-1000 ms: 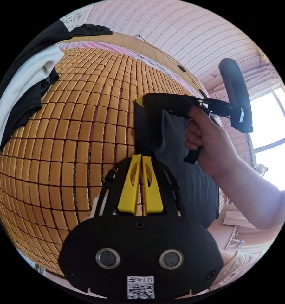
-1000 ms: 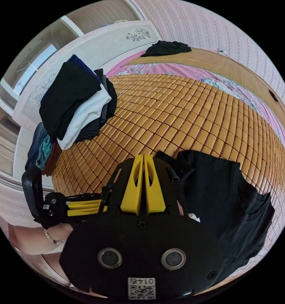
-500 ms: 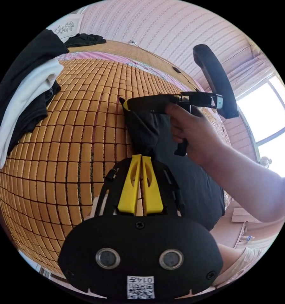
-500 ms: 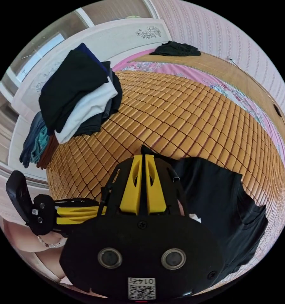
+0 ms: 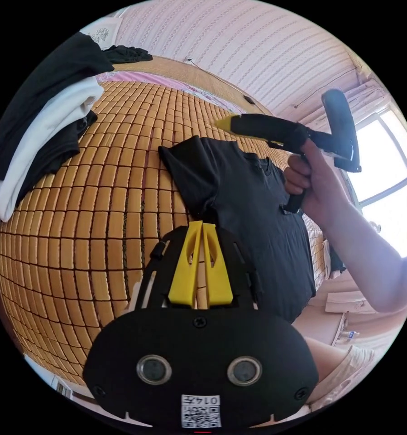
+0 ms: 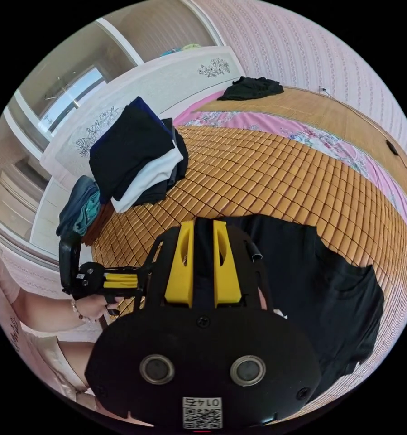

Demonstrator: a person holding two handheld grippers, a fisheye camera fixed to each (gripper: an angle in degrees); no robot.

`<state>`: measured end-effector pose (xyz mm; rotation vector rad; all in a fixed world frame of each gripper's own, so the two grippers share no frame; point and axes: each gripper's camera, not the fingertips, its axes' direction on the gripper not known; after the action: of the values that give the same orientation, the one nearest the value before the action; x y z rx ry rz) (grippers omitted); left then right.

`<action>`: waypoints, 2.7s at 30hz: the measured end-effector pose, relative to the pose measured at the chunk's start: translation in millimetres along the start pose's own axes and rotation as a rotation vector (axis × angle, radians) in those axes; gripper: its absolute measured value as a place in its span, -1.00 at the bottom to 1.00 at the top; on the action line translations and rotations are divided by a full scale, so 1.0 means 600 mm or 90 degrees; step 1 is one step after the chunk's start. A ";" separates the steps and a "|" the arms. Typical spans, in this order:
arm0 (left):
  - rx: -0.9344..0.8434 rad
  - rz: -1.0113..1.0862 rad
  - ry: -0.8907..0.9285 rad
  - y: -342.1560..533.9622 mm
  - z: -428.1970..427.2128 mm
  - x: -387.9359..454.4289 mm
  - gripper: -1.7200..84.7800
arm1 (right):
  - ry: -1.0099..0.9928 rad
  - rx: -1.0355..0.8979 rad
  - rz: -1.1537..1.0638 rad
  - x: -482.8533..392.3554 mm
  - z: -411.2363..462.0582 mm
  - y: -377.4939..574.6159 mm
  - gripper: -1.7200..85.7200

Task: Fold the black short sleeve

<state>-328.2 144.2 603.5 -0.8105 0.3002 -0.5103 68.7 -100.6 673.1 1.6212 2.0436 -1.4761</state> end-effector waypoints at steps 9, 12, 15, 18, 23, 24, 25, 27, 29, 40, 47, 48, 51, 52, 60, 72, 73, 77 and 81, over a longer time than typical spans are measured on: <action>0.029 0.059 -0.092 -0.125 0.014 0.005 -0.83 | 0.085 -0.064 0.121 0.053 -0.017 0.127 -0.91; 0.013 0.073 -0.124 -0.170 0.048 0.020 -0.82 | 0.085 -0.059 0.090 0.059 0.015 0.090 -0.94; -0.048 0.069 -0.153 -0.192 0.091 0.036 -0.88 | 0.107 -0.066 0.063 0.064 0.053 0.051 -0.96; -0.060 0.064 -0.170 -0.193 0.095 0.050 -0.95 | 0.152 -0.112 0.067 0.078 0.085 0.038 -0.97; -0.046 0.082 -0.189 -0.181 0.105 0.069 -0.97 | 0.156 -0.100 0.103 0.094 0.079 0.055 -0.98; -0.037 0.076 -0.186 -0.179 0.107 0.072 -0.97 | 0.155 -0.097 0.104 0.094 0.078 0.059 -0.98; -0.032 0.062 -0.182 -0.179 0.108 0.073 -0.97 | 0.142 -0.088 0.108 0.096 0.072 0.068 -0.98; -0.026 0.038 -0.190 -0.179 0.101 0.077 -0.96 | 0.112 -0.065 0.116 0.099 0.051 0.091 -0.98; -0.010 0.035 -0.208 -0.178 0.085 0.091 -0.97 | 0.095 -0.001 0.137 0.102 -0.010 0.148 -0.98; -0.029 0.352 0.000 -0.190 0.156 0.372 -0.98 | 0.271 0.018 0.533 0.233 -0.275 0.570 -0.93; -0.070 0.517 0.073 -0.266 0.313 0.598 -0.95 | 0.238 0.088 0.559 0.312 -0.303 0.619 -0.81; -0.071 0.546 0.064 -0.277 0.340 0.636 -0.95 | 0.229 0.093 0.559 0.319 -0.300 0.619 -0.81; -0.106 0.594 0.039 -0.301 0.412 0.715 -0.94 | 0.193 0.115 0.565 0.350 -0.284 0.617 -0.87; -0.118 0.609 0.027 -0.306 0.438 0.738 -0.95 | 0.175 0.096 0.572 0.361 -0.276 0.619 -0.90; -0.242 0.607 0.010 -0.307 0.545 0.756 -0.98 | 0.139 0.138 0.593 0.343 -0.285 0.676 -0.94; -0.147 0.527 -0.020 -0.308 0.521 0.710 -0.98 | 0.180 0.148 0.620 0.318 -0.276 0.693 -0.94; -0.125 0.522 -0.012 -0.309 0.502 0.705 -0.98 | 0.185 0.151 0.619 0.315 -0.282 0.693 -0.94; -0.070 0.517 0.035 -0.302 0.423 0.674 -0.98 | 0.222 0.137 0.576 0.277 -0.309 0.698 -0.95; -0.067 0.490 0.028 -0.257 0.337 0.596 -0.98 | 0.222 0.042 0.520 0.216 -0.306 0.709 -0.96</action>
<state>12.4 -15.0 829.7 -0.7194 0.6475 0.2125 437.8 94.8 433.8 2.4462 1.1557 -1.0056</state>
